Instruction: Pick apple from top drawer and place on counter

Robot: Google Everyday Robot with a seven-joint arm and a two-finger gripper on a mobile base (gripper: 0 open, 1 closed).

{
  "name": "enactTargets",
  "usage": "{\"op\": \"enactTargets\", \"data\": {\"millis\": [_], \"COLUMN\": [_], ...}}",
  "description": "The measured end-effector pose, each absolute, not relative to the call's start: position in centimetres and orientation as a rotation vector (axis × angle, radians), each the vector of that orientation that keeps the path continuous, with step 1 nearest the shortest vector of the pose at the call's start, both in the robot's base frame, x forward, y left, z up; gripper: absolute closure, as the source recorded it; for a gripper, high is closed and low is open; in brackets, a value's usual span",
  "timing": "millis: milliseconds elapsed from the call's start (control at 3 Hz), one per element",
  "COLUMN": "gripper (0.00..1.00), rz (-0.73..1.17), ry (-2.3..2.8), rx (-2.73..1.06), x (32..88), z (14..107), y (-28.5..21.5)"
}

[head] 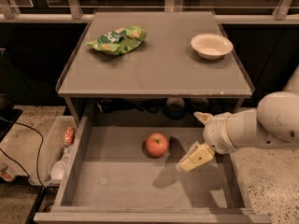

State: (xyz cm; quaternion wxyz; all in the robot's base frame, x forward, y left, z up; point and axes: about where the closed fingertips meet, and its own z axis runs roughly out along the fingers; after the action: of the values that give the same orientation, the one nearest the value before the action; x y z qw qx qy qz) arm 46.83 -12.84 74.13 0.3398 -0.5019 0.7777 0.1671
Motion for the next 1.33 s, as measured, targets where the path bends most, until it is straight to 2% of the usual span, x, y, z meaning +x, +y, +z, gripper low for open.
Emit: {"op": "enactTargets", "data": {"millis": [1333], "gripper": [0.0], "rz": [0.503], "ry": [2.076], "rx": [-1.23], "x": [50.8], "z": [64.1], "y": [-7.7]}}
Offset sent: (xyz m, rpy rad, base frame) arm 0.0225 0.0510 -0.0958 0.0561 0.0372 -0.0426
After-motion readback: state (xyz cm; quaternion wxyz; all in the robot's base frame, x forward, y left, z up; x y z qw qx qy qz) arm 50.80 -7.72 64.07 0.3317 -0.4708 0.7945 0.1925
